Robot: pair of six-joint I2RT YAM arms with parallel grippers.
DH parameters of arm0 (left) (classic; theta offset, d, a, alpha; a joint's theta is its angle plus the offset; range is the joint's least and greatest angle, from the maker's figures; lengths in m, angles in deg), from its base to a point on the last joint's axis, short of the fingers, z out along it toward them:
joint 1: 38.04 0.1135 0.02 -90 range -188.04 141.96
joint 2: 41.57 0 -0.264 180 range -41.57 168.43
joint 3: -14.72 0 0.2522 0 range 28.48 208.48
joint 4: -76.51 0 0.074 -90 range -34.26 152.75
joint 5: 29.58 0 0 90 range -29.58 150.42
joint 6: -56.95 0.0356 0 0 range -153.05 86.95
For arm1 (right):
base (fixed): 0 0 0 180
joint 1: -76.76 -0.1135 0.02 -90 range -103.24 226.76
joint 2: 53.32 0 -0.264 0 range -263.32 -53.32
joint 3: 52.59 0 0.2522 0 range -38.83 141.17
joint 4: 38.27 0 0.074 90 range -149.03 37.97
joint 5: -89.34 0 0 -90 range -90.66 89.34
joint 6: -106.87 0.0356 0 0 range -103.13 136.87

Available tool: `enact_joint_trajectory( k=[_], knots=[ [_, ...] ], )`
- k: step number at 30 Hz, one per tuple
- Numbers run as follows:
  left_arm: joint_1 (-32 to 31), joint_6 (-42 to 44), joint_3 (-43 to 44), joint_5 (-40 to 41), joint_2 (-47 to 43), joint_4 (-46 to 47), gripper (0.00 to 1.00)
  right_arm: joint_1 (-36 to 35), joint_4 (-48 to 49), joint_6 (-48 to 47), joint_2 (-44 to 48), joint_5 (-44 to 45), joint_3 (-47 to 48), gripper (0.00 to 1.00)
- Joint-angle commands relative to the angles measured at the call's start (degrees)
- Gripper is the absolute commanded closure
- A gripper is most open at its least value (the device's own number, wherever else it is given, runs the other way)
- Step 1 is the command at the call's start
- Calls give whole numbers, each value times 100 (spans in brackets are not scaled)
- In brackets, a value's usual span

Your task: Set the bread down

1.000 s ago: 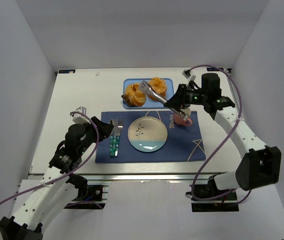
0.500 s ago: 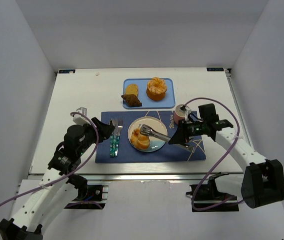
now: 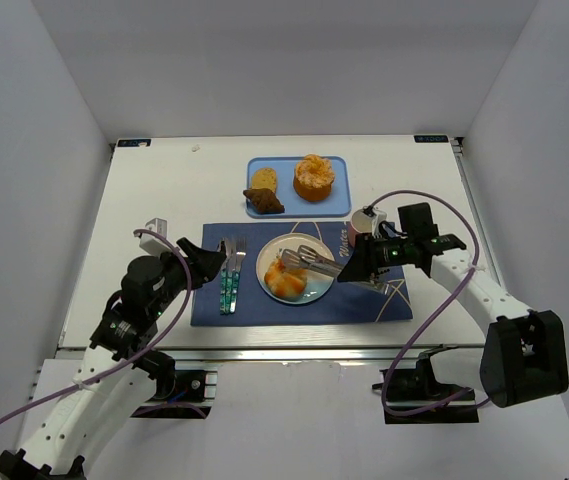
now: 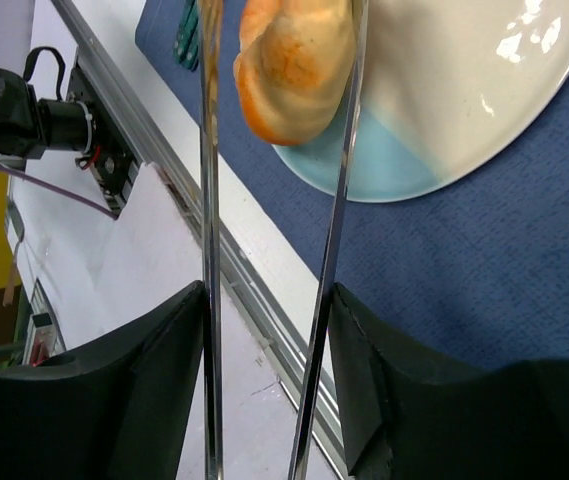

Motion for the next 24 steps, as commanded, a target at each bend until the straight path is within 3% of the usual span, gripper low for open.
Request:
enact_joint_trajectory(
  k=[1, 14, 24],
  knots=[
    [-8, -14, 33, 107, -25, -113, 38, 57, 253, 37, 189, -55, 319, 44],
    [-8, -5, 15, 98, 27, -43, 38, 65, 1026, 53, -390, 95, 1118, 50],
    [-8, 4, 24, 37, 255, 80, 38, -163, 2265, 2224, -2366, 939, 2656, 54]
  ],
)
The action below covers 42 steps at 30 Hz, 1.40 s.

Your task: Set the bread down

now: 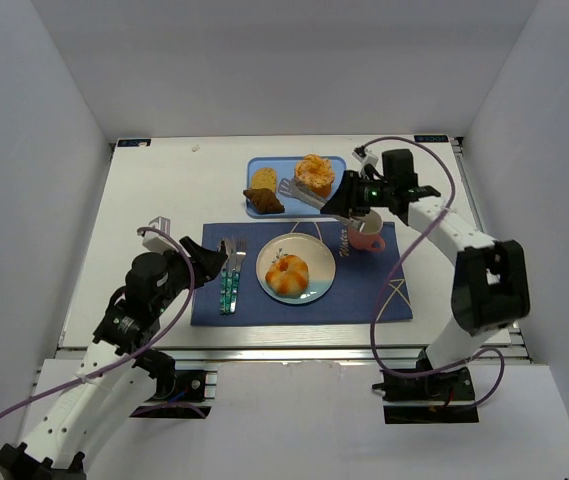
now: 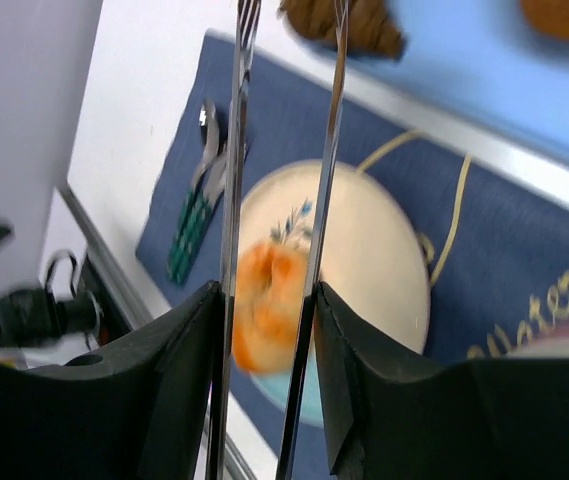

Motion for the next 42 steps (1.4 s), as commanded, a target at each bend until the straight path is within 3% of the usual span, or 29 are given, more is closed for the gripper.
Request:
enact_joint_trajectory(
  k=[1, 7, 18, 42],
  knots=[
    [-8, 2, 33, 10, 92, 93, 38, -146, 729, 972, -590, 401, 722, 54],
    [-8, -51, 33, 116, 180, 146, 38, -383, 888, 1518, -1461, 735, 1418, 53],
    [-8, -42, 33, 186, 558, 357, 38, -550, 757, 1993, -2147, 1578, 2139, 53],
    [-8, -60, -81, 265, 435, 348, 38, -990, 405, 2213, -2280, 2159, 2104, 53]
  ],
)
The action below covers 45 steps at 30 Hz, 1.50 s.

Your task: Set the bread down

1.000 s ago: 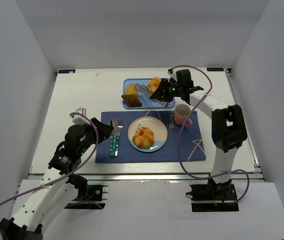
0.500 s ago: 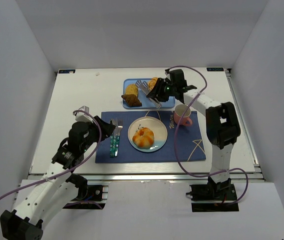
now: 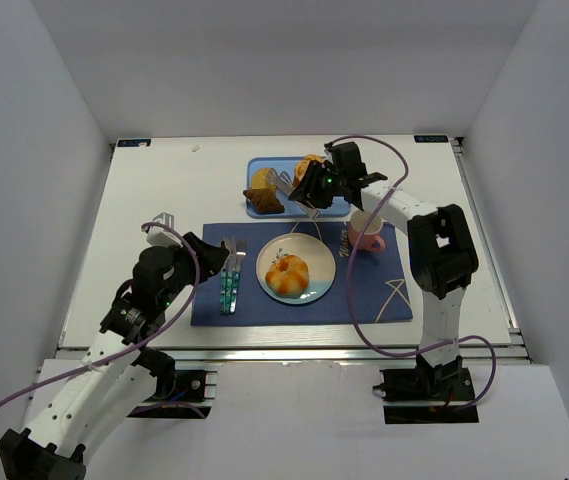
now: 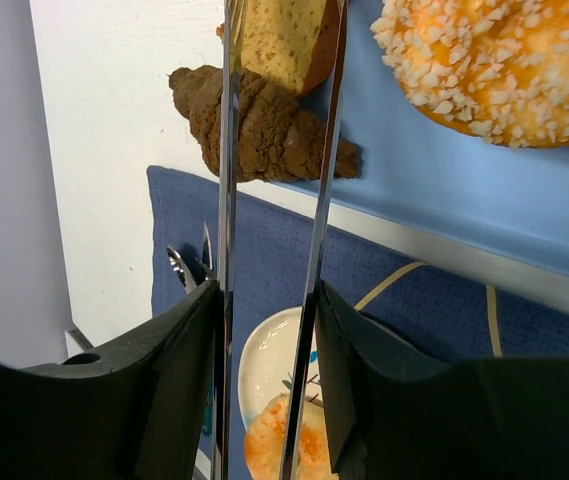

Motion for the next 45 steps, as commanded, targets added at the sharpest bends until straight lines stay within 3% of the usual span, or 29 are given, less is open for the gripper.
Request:
enact_joint_trajectory(
  k=[1, 21, 24, 34, 45],
  knots=[
    [-8, -16, -57, 110, -74, 12, 38, -15, 20, 40, 98, 175, 106, 52],
    [-8, 2, -22, 154, -57, -41, 38, -23, 72, 400, 46, 87, -17, 54],
    [-8, 10, 30, 180, -57, -120, 38, -32, 125, 497, -51, 35, 62, 58],
    [-8, 45, 145, 198, -13, -147, 38, 3, 520, 769, -113, -264, 89, 86],
    [-8, 28, 206, 207, -74, -199, 38, 275, 1065, 813, -139, -528, 704, 94]
  ],
)
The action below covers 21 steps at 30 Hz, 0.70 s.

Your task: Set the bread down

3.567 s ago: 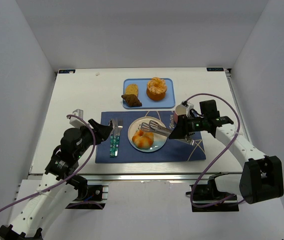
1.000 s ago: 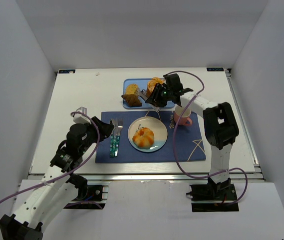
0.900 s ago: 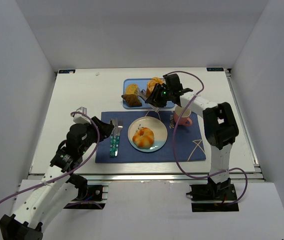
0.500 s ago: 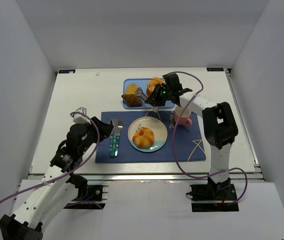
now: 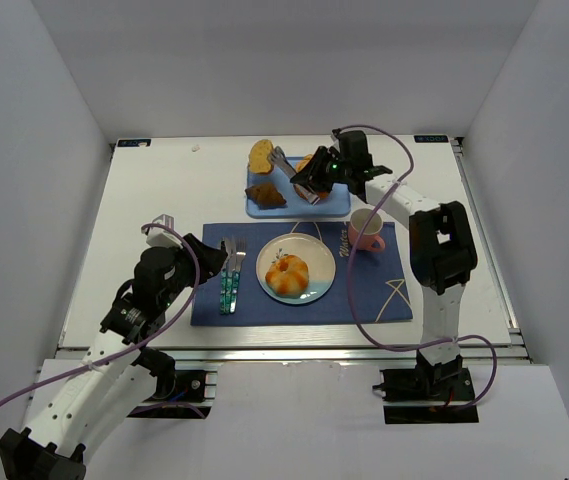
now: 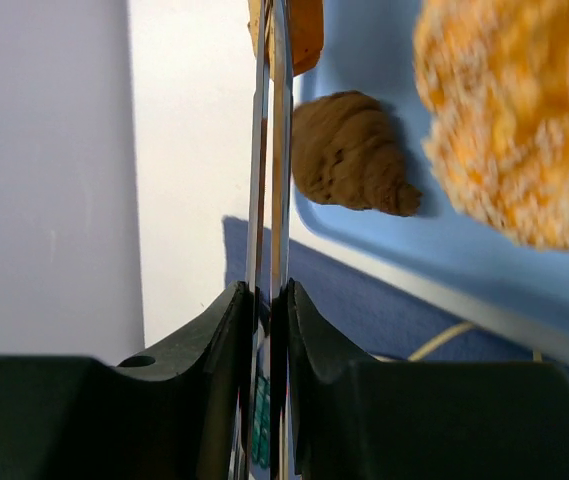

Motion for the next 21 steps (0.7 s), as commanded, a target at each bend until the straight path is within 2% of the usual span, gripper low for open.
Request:
enact_joint_trajectory(
  k=[1, 7, 11, 19, 21],
  knots=[
    [-8, 35, 222, 80, -70, -35, 38, 98, 561, 66, 84, -218, 383, 95],
    [-8, 43, 274, 80, -61, -44, 38, 177, 622, 110, 338, -489, 260, 97],
    [-8, 52, 318, 98, -96, -71, 38, 300, 579, -21, 777, -911, -186, 98],
    [-8, 43, 257, 133, -228, -18, 38, 353, 104, -944, 2982, -1983, -2164, 100],
    [-8, 43, 222, 89, -255, 8, 38, 362, -579, -1496, 3500, -2194, -2472, 100]
  ],
)
